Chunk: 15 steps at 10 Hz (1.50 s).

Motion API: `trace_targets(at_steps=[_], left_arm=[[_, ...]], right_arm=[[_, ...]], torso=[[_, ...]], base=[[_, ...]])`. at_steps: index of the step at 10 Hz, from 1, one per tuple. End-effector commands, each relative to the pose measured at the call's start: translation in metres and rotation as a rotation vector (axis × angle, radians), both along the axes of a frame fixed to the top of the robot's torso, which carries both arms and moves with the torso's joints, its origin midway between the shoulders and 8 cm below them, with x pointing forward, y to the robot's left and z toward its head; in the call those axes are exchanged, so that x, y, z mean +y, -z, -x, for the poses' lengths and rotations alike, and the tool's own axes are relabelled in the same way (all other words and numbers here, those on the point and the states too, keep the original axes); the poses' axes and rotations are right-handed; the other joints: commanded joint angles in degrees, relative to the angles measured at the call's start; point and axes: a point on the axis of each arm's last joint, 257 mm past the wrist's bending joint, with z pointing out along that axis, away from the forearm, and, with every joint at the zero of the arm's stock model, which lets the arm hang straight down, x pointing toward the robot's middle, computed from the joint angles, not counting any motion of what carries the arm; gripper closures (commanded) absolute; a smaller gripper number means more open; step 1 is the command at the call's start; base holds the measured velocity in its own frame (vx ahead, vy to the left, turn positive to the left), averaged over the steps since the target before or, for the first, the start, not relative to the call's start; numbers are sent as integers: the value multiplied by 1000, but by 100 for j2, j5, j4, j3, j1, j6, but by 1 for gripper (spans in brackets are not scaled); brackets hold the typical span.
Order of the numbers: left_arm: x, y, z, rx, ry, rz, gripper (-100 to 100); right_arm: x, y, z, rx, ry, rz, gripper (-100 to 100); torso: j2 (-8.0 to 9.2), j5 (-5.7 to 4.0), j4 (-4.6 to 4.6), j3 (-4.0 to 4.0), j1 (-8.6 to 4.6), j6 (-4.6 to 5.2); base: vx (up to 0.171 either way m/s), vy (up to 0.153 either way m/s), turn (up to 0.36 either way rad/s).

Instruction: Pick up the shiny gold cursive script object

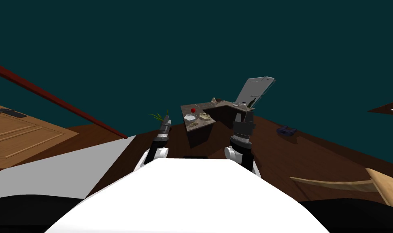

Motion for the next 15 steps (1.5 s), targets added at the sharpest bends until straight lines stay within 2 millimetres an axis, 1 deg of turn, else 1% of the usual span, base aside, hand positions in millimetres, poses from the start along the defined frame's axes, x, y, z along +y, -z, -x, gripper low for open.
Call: trace_targets(at_steps=[1,2,3,4,5,6,7,8,9,10,11,12,13,14,15], left_arm=[[-1,6,-7,27,7,-1,-100],[-2,13,-17,59,17,-1,-100],[-4,15,-26,74,30,1,-100],[-2,20,-29,96,25,2,-100],[-4,23,-39,117,36,7,-100],[-3,28,-41,135,32,8,-100],[-4,29,-51,151,43,15,-100],[-3,35,-53,176,37,17,-100],[-5,37,-64,193,47,25,-100],[-3,44,-66,219,41,27,-100],[-5,45,-76,235,50,38,-100],[-4,51,-78,259,45,39,-100],[-4,52,-78,264,44,40,-100],[-6,55,-90,288,50,52,-100],[-5,61,-91,310,45,53,-100]], right_arm=[[0,0,0,0,0,0,0],[0,0,0,0,0,0,0],[0,0,0,0,0,0,0],[0,0,0,0,0,0,0],[0,0,0,0,0,0,0],[0,0,0,0,0,0,0],[0,0,0,0,0,0,0],[0,0,0,0,0,0,0],[0,0,0,0,0,0,0],[0,0,0,0,0,0,0],[0,0,0,0,0,0,0],[0,0,0,0,0,0,0],[0,0,0,0,0,0,0],[0,0,0,0,0,0,0],[0,0,0,0,0,0,0]], torso=[[0,0,0,0,0,0],[-3,-1,0,-1,-6,-1],[-3,-2,-1,-2,-12,0],[3,-3,1,2,-13,0],[2,-3,1,1,-13,-1],[3,-3,1,2,-14,0],[-3,-3,0,-1,-14,-2],[-3,-3,0,-1,-11,0],[-5,-3,-1,-2,-15,-2],[-2,-3,0,-1,-13,0],[-1,-3,0,0,-14,-2],[1,-3,0,1,-12,-1],[-2,-3,0,0,-14,-2],[-12,-4,-2,-6,-19,-2],[-11,-4,-2,-6,-18,0]], base=[[-50,35,-26],[-54,20,-37],[-79,19,-53],[-66,19,-32],[-72,18,-54],[-49,18,-30],[-54,27,-56],[-48,16,-34],[-65,22,-55],[-62,18,-37],[-70,24,-56],[-58,19,-35],[-20,2,6],[-37,9,-60],[-38,10,-46]])
